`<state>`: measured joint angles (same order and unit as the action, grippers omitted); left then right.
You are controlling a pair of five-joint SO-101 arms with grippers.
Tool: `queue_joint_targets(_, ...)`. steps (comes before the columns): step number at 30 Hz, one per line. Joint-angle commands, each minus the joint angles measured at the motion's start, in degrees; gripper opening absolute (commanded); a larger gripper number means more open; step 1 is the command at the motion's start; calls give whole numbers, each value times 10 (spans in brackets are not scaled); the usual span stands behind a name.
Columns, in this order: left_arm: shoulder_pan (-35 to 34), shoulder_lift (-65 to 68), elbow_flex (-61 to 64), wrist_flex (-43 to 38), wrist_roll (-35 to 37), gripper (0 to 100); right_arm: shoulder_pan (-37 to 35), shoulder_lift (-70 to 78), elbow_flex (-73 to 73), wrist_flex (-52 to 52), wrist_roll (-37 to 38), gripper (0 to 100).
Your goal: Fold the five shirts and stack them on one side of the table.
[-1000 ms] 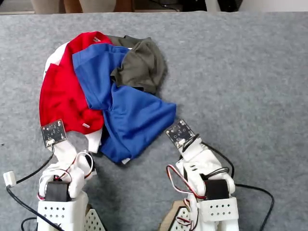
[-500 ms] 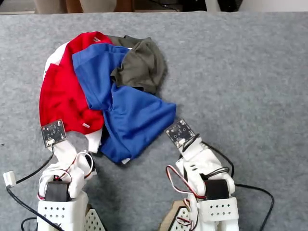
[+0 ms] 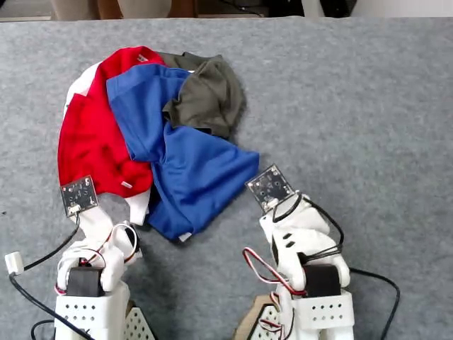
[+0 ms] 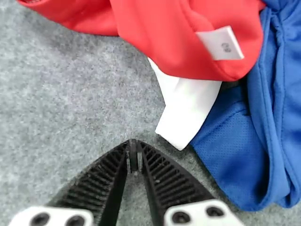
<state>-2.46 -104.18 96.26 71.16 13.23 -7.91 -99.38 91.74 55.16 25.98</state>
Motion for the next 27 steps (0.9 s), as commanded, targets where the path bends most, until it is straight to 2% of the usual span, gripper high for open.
queue_joint_targets(1, 4, -4, 6, 3, 4, 18, 8, -2, -62, -6, -9, 9)
queue_joint_targets(6, 4, -4, 6, 3, 4, 18, 7, 3, -150, 45, -73, 9)
queue_joint_targets(12, 4, -4, 6, 3, 4, 18, 7, 4, -235, 90, -74, 11)
queue_joint_targets(17, 15, -4, 6, 3, 4, 18, 10, 4, -262, 145, -73, 74)
queue_joint_targets(27, 20, -4, 6, 3, 4, 18, 138, 4, -302, 222, -15, 73)
